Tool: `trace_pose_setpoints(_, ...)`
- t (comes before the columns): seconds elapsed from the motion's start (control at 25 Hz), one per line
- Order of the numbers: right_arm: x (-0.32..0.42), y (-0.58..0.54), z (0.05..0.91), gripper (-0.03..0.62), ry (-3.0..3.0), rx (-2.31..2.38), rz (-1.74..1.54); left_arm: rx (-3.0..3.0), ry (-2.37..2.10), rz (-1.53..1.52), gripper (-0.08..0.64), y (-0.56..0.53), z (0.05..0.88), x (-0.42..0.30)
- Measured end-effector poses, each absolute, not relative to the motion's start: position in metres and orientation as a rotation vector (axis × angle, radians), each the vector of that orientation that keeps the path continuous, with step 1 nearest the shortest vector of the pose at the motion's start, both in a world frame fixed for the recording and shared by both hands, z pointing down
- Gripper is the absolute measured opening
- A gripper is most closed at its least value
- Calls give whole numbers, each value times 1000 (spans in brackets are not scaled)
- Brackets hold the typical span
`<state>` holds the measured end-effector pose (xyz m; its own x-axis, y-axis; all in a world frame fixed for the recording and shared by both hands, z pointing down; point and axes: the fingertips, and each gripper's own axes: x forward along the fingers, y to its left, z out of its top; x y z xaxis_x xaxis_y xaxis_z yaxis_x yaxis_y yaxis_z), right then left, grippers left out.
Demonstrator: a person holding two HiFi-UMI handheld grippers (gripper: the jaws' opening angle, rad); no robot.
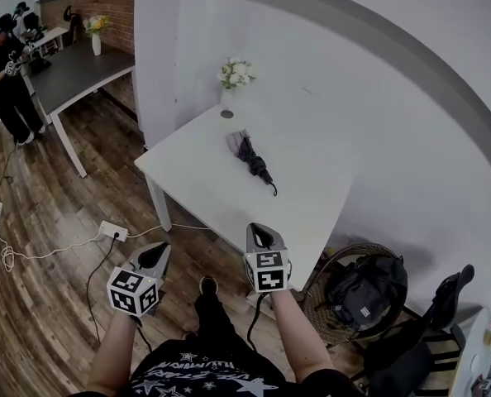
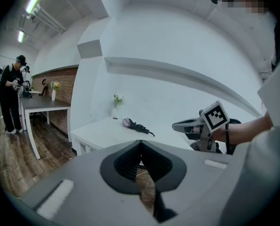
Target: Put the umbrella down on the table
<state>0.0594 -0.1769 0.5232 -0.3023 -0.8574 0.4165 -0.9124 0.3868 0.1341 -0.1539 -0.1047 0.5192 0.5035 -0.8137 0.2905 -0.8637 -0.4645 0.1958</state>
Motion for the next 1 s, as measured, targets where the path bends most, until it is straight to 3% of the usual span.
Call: trace_pose_setpoints(1.0,35,-127,533,15,-2246,1481,220,2434,-1436,205,3,-66,515,-179)
